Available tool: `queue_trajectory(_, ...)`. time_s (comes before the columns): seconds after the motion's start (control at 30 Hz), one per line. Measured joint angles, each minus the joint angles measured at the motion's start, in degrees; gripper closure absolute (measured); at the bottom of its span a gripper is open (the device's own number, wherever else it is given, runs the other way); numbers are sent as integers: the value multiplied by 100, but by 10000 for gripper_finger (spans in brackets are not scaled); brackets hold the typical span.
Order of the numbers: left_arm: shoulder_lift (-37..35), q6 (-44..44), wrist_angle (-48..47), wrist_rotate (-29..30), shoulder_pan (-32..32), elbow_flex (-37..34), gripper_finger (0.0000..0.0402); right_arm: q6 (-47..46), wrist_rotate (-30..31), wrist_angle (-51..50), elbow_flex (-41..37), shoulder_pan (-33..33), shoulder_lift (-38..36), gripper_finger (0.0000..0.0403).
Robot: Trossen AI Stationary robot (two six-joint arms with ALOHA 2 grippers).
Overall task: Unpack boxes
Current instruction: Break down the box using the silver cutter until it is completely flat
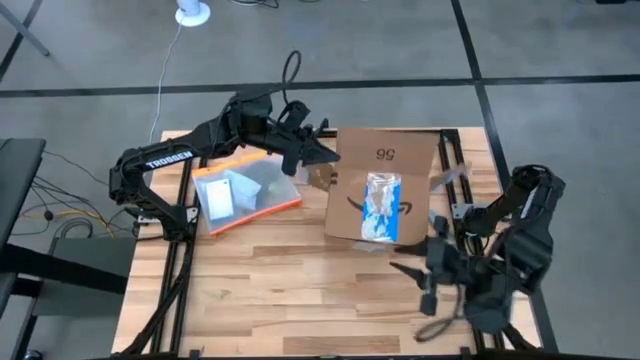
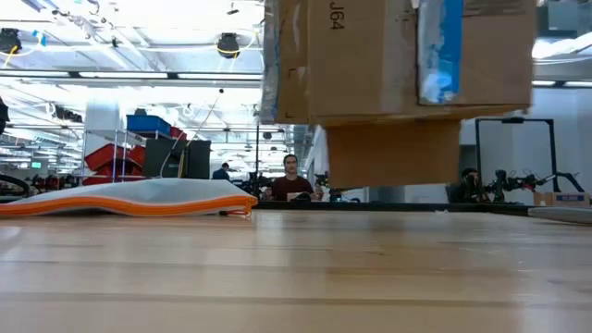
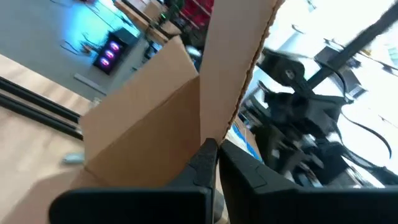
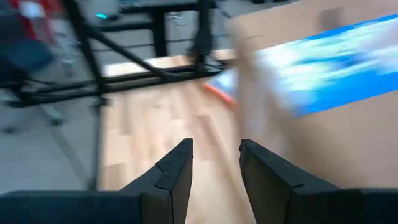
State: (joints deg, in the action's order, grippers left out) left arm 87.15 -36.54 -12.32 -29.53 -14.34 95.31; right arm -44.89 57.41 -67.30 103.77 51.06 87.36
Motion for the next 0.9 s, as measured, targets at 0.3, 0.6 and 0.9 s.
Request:
queue_trajectory(0.3, -17, -43, -785, 135, 551, 24, 401, 1094, 80, -274, 136, -697, -187, 285)
queue_trajectory(0.6, 120, -140, -1728, -175, 876, -116, 401, 1878, 412, -342, 693, -1615, -263, 285)
queue_trajectory(0.9, 347, 415, -1736, -4, 984, -1150, 401, 1380, -846, -702, -265, -2839, -144, 285)
